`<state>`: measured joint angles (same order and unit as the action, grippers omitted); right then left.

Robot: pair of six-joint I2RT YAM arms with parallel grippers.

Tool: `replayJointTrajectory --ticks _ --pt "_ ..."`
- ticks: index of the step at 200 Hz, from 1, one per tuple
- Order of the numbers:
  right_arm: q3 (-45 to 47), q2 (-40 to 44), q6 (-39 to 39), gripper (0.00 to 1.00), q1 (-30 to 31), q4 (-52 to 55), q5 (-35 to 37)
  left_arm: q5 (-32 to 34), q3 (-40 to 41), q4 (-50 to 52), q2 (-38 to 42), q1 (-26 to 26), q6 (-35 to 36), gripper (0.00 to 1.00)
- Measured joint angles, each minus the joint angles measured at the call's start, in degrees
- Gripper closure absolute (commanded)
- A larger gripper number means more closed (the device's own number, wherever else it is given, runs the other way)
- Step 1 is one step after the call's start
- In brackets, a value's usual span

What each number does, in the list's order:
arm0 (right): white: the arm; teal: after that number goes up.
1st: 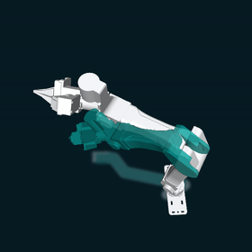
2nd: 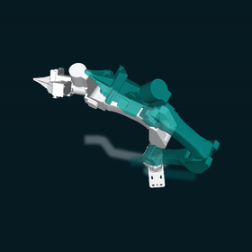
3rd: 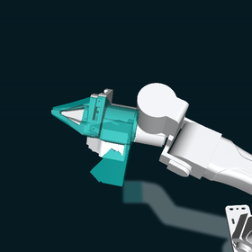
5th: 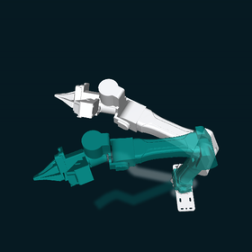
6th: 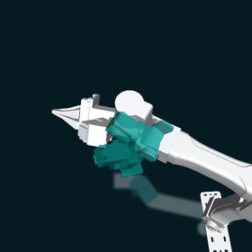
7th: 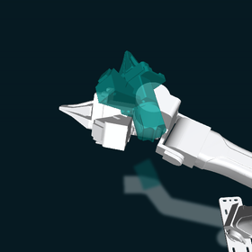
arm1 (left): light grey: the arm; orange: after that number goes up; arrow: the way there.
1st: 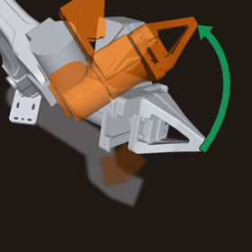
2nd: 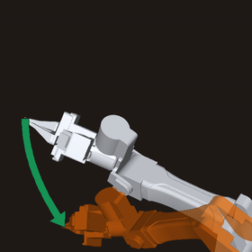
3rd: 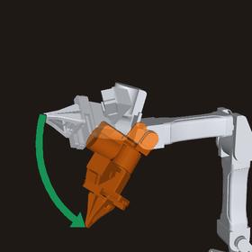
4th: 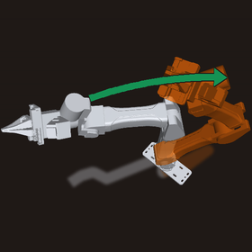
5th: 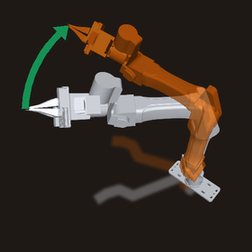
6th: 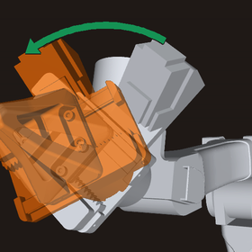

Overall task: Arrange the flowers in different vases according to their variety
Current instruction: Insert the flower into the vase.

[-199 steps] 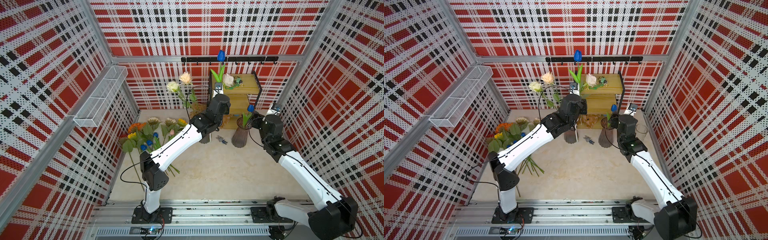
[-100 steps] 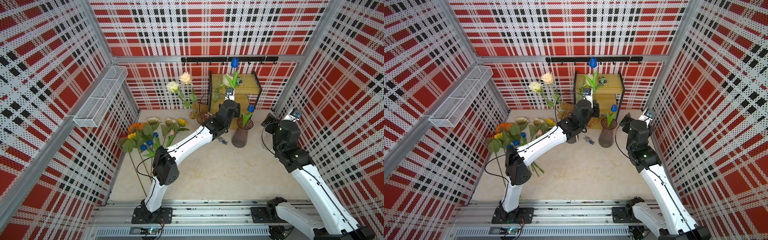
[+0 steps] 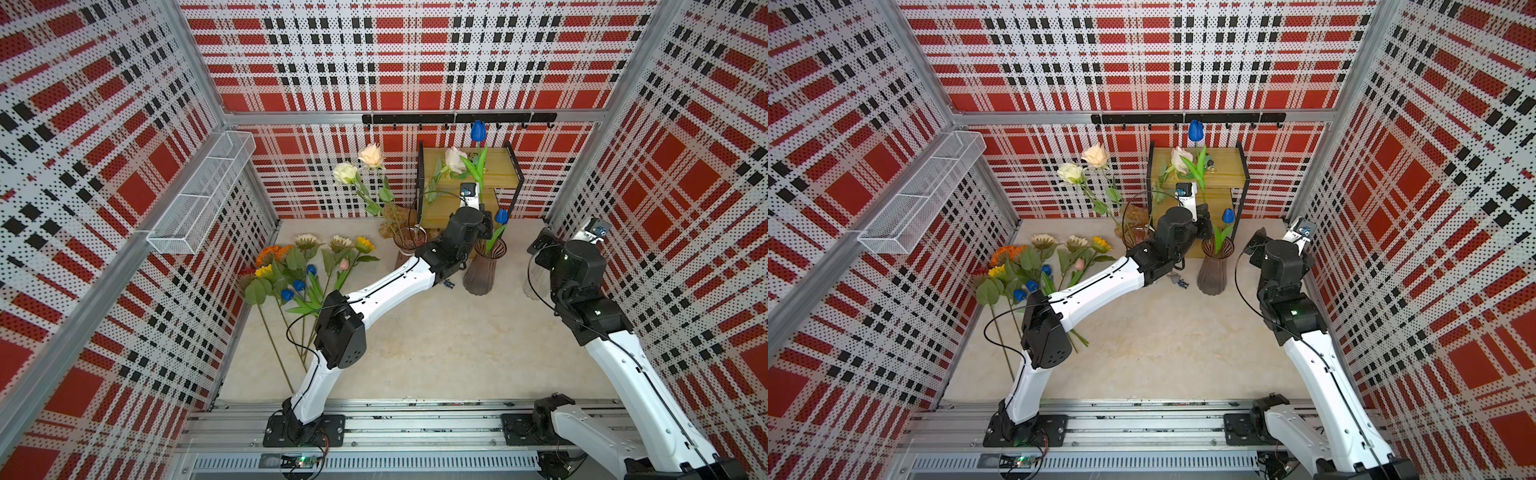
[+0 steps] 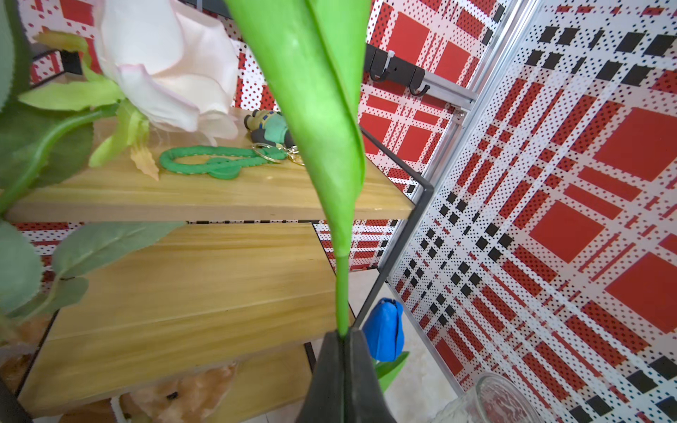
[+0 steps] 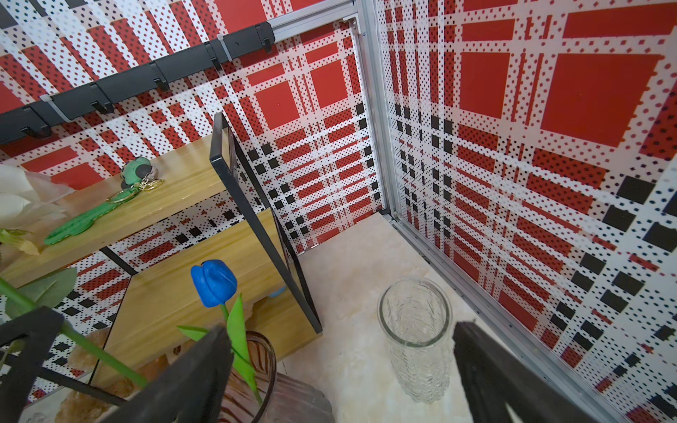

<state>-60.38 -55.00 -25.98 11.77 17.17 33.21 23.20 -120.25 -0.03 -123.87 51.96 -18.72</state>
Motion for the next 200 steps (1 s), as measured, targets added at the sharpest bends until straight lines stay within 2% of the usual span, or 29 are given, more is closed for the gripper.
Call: replayJointTrajectory --ticks 72,75,82,88,96,103,131,171,200 --pt "-0.94 0.81 0.28 0.0 -0.07 1.51 -0.39 -0.57 3.02 -2.01 -3.43 1.38 -1.62 1.0" --pt "-0.96 0.85 0.28 0.0 -0.07 1.51 -0.42 -0.59 3.08 -2.01 -3.61 1.4 -1.66 0.97" --pt "-0.96 1.07 0.28 0.0 -0.09 1.53 -0.44 -0.63 3.23 -2.08 -3.91 1.49 -1.73 0.81" --pt "-0.96 1.27 0.31 0.0 -0.11 1.66 -0.5 -0.66 3.37 -2.05 -4.11 1.51 -1.6 0.72" --pt "-0.96 1.49 0.31 0.0 -0.2 1.77 -0.61 -0.59 3.63 -2.1 -4.17 1.53 -2.03 0.61" --pt "-0.96 1.57 0.31 0.0 -0.26 1.86 -0.61 -0.46 3.85 -2.14 -4.17 1.55 -2.16 0.56" --pt "-0.96 1.62 0.33 0.0 -0.28 2.03 -0.74 0.02 3.91 -2.25 -4.17 1.64 -2.05 0.45" --pt "-0.96 1.6 0.28 0.0 -0.28 2.58 -2.1 1.2 5.79 -2.54 -3.8 1.75 -1.36 0.42" --pt "-0.92 1.53 0.15 0.02 -0.28 2.64 -4.44 2.82 10.32 -2.27 -0.04 1.92 -0.2 0.4"
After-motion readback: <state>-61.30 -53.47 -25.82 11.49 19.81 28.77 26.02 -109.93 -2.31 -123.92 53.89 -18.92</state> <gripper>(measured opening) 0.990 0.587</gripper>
